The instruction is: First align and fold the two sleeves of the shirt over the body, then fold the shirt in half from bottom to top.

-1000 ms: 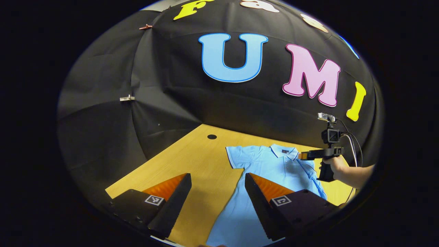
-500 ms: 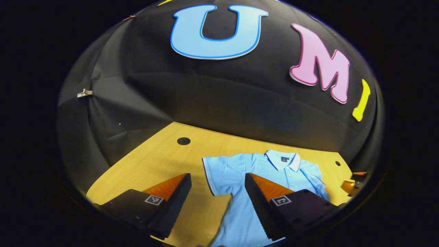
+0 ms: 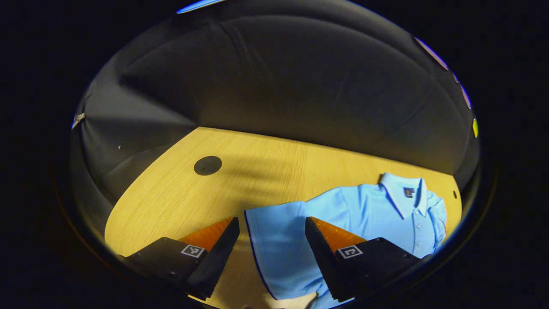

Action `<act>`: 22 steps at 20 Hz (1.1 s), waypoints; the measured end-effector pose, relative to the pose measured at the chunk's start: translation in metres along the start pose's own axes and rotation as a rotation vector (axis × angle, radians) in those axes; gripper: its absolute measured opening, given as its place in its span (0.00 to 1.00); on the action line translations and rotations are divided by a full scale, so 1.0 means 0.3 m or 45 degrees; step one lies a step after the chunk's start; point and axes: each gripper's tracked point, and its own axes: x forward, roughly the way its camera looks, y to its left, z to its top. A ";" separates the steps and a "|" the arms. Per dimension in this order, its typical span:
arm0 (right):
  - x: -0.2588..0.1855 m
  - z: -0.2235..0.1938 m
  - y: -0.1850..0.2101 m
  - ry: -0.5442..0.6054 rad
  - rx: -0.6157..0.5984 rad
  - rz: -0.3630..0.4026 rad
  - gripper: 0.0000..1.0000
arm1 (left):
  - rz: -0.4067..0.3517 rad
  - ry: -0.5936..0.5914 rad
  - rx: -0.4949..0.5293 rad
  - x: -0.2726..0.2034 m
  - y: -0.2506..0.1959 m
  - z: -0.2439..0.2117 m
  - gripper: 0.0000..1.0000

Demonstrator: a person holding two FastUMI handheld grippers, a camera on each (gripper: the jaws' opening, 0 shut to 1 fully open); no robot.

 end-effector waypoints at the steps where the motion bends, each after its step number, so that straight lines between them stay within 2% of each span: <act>1: -0.002 -0.003 -0.005 0.003 0.007 0.000 0.98 | 0.034 0.008 0.021 0.010 0.011 -0.009 0.97; 4: 0.010 -0.029 -0.008 0.038 0.026 0.019 0.98 | -0.011 -0.002 0.095 0.032 -0.032 0.000 0.98; 6: 0.016 -0.041 -0.008 0.055 0.027 0.027 0.96 | -0.059 0.007 0.129 0.038 -0.065 -0.005 0.80; 7: 0.020 -0.043 -0.010 0.056 0.022 0.028 0.98 | -0.082 0.009 0.135 0.032 -0.086 -0.002 0.78; 9: 0.027 -0.041 -0.011 0.052 0.026 0.032 0.98 | -0.099 0.006 0.148 0.031 -0.109 -0.005 0.38; 10: 0.025 -0.042 -0.015 0.052 0.032 0.034 0.98 | -0.096 -0.006 0.155 0.032 -0.122 0.003 0.29; 11: 0.029 -0.045 -0.017 0.055 0.038 0.037 0.98 | -0.085 -0.019 0.162 0.040 -0.126 0.003 0.14; 12: 0.033 -0.048 -0.019 0.058 0.042 0.038 0.98 | -0.072 -0.030 0.167 0.042 -0.130 0.005 0.07; 15: 0.032 -0.047 -0.038 0.049 0.038 0.031 0.98 | -0.003 -0.064 0.199 0.020 -0.135 0.031 0.06; 16: 0.028 -0.047 -0.048 0.048 0.032 0.028 0.98 | -0.009 -0.083 0.202 0.000 -0.161 0.051 0.06; 22: 0.003 -0.064 -0.092 0.041 0.059 -0.001 0.98 | -0.195 -0.178 0.199 -0.189 -0.489 0.121 0.06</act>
